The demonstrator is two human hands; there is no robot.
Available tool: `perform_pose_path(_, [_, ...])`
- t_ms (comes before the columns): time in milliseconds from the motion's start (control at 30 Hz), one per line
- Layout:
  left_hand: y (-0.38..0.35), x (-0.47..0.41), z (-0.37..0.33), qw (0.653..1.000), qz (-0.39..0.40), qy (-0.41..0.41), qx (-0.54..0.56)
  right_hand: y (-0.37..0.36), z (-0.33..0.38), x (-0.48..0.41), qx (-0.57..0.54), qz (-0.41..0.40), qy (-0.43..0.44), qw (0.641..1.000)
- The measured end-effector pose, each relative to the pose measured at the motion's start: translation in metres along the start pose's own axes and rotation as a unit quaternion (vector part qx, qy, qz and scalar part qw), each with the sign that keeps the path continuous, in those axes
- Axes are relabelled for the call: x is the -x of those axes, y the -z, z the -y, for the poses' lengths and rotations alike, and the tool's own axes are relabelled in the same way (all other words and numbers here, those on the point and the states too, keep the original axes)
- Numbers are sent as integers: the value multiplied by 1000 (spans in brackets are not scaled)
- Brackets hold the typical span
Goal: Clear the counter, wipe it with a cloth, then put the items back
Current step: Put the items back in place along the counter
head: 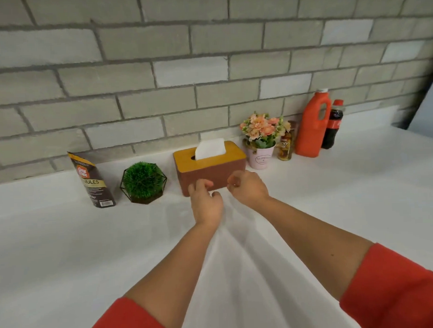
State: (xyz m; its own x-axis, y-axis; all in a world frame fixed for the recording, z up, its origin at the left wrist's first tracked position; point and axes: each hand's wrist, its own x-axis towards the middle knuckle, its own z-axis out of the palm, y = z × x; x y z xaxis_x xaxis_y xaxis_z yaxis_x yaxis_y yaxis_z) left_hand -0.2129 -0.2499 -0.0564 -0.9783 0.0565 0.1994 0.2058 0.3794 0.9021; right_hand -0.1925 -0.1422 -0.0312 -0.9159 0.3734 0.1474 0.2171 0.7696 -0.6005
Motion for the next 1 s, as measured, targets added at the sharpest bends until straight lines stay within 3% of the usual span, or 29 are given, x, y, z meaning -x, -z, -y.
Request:
perform_pose_path(267, [-92, 76, -60, 995, 93, -11, 19, 87, -99, 39, 74, 41, -71, 994])
perform_pose_path(400, [-128, 109, -79, 983, 185, -16, 19, 128, -142, 63, 123, 93, -81, 985])
perform_pose_path(567, [-158, 147, -95, 909, 415, -14, -25, 166, -177, 97, 215, 228, -110, 943])
perform_pose_path(700, [-172, 174, -105, 835, 533, -47, -124, 189, -210, 121, 214, 302, -150, 917])
perform_pose_path(800, [-175, 188, -108, 795, 572, -77, -187, 200, -227, 138, 167, 360, -170, 902])
perform_pose_path(1000, [-180, 211, -115, 754, 559, -175, -296, 211, -232, 152, 118, 449, -179, 868])
